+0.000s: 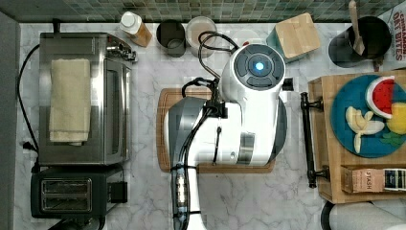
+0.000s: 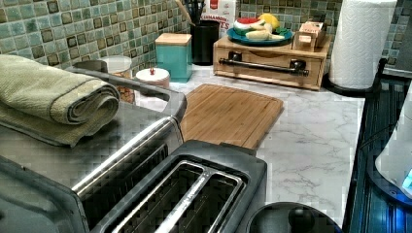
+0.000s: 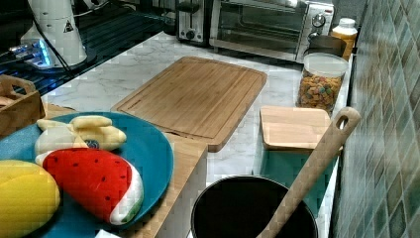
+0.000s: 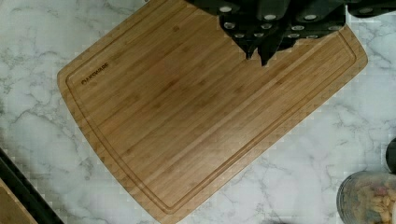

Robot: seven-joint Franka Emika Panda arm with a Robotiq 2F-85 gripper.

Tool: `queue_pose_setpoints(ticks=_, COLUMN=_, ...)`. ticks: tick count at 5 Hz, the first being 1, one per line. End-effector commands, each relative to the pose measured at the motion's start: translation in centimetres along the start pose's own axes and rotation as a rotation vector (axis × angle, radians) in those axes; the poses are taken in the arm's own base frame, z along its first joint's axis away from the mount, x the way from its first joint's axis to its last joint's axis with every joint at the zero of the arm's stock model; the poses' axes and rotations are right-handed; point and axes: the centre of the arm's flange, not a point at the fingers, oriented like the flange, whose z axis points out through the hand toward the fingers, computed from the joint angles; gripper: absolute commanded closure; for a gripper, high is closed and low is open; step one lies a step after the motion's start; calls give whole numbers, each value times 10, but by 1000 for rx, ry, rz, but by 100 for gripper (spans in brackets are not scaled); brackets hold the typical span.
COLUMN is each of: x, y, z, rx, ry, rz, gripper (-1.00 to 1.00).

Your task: Pick up the towel.

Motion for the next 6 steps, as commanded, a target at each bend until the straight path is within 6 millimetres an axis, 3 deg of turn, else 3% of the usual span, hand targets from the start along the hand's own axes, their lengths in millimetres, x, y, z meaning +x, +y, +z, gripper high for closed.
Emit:
queue_pose_setpoints(ticks=1, x=0, y=0, z=1, rx=2, ry=-3, rz=1, gripper=100)
queue_pose_setpoints(ticks=2, x=-2, y=-18, z=-10, rx=75, ry=50, rz=-47, gripper=100)
queue_pose_setpoints(ticks=3, x=-31, y=-34, z=-32, rx=221, ry=156, rz=-92, gripper=100)
queue_pose_setpoints(ticks=6, x=-111, y=-81, z=-57, rx=404, ry=249, rz=-342, gripper=100)
